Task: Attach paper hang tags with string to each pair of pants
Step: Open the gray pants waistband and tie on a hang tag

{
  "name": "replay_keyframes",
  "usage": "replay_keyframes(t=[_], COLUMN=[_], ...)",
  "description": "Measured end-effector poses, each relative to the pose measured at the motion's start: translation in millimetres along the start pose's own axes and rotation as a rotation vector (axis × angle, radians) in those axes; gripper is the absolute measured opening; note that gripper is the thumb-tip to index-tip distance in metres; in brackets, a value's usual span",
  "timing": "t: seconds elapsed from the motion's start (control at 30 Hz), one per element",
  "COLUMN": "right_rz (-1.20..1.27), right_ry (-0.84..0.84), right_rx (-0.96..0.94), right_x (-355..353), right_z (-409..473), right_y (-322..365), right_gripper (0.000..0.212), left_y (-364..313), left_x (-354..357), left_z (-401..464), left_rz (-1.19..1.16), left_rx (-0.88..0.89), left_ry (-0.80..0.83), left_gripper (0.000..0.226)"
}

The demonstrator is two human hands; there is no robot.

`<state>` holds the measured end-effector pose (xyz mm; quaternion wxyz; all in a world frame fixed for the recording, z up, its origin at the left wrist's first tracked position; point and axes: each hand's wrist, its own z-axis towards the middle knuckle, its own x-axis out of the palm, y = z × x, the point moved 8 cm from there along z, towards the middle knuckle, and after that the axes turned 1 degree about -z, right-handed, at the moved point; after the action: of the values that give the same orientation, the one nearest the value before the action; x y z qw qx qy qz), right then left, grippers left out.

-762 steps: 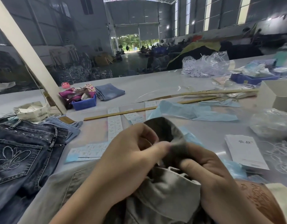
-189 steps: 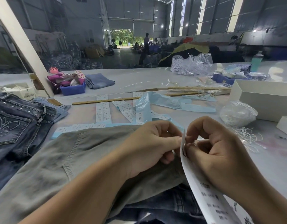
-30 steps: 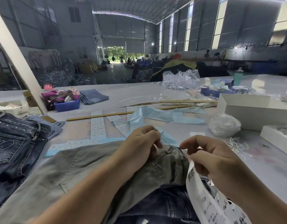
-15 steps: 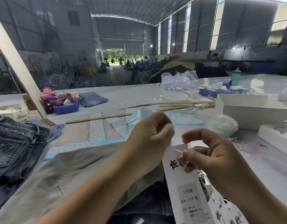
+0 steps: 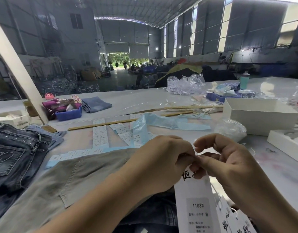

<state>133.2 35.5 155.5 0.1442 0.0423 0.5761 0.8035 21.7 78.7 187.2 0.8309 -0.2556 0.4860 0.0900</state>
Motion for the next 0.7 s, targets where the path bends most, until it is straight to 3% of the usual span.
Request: replay_keyframes(t=[0.27, 0.47, 0.7], right_rz=[-0.021, -0.007, 0.014], right_ry=[0.012, 0.066, 0.081], right_rx=[0.019, 0.071, 0.089], right_x=[2.3, 4.9, 10.2], right_z=[-1.5, -0.8, 0.5], right_y=[-7.1, -13.2, -14.2], right_gripper=[0.033, 0.029, 0.027], left_y=[0.7, 17.2, 35.9], left_x=[10.0, -9.0, -11.3], left_z=[-5.1, -5.9, -9.2], left_rz=[0.174, 0.159, 0.056], left_rx=[0.033, -0.019, -0.112], left_ry=[0.062, -0.104, -0.132], left_gripper=[0.008, 0.014, 0.015])
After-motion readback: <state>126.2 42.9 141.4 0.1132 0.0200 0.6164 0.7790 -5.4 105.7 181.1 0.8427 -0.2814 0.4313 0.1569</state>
